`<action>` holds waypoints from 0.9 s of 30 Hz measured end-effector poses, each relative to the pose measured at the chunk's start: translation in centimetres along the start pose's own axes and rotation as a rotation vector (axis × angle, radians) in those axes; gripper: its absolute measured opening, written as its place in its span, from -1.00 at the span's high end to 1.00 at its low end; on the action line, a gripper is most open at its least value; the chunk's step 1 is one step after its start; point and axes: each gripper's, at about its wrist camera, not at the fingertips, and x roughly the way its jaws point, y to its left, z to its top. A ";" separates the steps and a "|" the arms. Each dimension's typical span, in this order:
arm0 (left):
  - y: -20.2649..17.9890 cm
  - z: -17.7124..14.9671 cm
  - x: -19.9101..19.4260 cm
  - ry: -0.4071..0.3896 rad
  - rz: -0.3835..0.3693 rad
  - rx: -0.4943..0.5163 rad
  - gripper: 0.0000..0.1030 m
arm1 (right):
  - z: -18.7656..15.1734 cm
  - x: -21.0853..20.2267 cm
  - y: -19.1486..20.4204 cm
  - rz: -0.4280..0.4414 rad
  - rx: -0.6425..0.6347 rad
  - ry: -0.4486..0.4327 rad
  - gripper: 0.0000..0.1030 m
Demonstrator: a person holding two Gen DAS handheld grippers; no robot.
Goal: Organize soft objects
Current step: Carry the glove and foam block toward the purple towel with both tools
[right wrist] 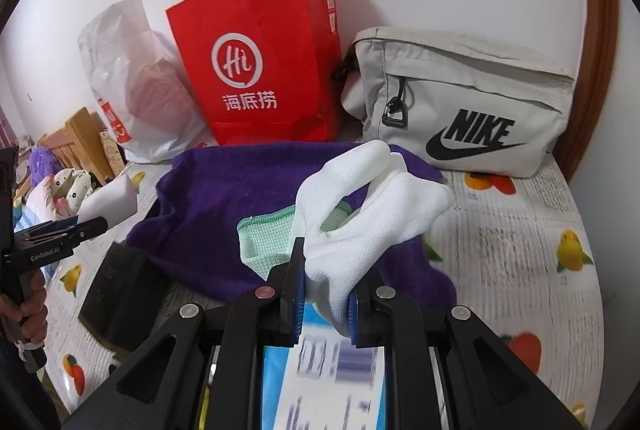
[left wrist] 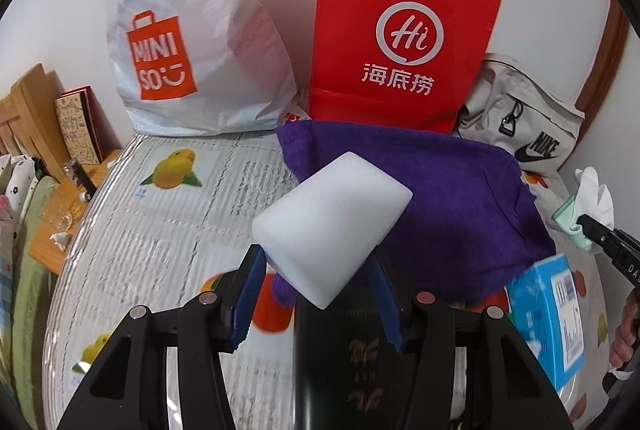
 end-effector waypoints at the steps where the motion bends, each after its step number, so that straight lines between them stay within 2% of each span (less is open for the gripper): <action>1: -0.2 0.4 0.5 0.004 -0.001 0.005 0.03 | 0.2 0.4 0.0 0.003 -0.002 0.004 0.68; 9: -2.1 2.9 4.4 0.031 -0.020 0.030 0.03 | 2.3 4.7 -0.3 0.028 -0.020 0.054 0.68; 17: -3.5 4.9 8.5 0.090 -0.007 0.036 0.02 | 3.5 9.3 -0.5 0.034 -0.049 0.149 0.68; 27: -3.8 6.4 11.3 0.141 -0.012 0.031 0.01 | 4.3 13.5 -0.8 0.040 -0.054 0.242 0.67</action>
